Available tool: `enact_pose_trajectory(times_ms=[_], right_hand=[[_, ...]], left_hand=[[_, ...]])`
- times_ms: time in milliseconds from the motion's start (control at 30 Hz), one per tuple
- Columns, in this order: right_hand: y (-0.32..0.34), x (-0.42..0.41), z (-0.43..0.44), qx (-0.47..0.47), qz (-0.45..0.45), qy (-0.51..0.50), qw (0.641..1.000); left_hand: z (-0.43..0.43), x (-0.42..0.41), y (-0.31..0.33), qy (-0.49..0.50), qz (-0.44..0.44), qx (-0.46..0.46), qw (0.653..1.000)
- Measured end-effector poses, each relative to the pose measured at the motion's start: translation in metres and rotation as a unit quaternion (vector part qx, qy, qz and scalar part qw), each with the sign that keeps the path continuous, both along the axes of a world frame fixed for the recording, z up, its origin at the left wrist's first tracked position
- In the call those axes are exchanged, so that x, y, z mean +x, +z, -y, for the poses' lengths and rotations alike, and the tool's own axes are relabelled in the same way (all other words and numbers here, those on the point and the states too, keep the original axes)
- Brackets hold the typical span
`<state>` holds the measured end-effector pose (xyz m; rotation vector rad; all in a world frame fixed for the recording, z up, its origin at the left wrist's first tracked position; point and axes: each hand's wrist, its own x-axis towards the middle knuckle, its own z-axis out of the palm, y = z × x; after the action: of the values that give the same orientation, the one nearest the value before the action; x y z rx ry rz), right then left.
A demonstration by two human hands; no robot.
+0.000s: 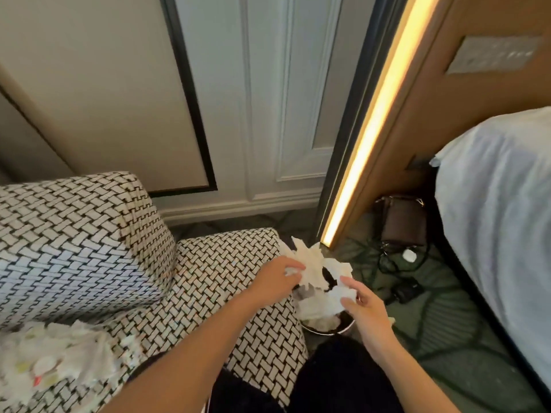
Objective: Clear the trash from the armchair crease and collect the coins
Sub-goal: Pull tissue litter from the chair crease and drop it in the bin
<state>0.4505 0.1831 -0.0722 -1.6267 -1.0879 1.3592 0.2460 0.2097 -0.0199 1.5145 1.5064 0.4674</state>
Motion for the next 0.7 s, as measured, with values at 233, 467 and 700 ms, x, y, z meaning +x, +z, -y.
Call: enact_pose_trajectory(times_ms=[233, 467, 700], right_hand=[[-0.029, 0.008, -0.01, -0.062, 0.042, 0.026, 0.997], [-0.038, 0.004, -0.035, -0.079, 0.119, 0.131, 0.981], [-0.037, -0.011, -0.056, -0.083, 0.084, -0.019, 0.993]], left_hand=[[-0.006, 0.025, -0.021, -0.017, 0.058, -0.067, 0.996], [0.007, 0.003, -0.033, 0.029, 0.065, -0.101, 0.992], [0.013, -0.012, -0.033, 0.068, 0.042, -0.096, 0.992]])
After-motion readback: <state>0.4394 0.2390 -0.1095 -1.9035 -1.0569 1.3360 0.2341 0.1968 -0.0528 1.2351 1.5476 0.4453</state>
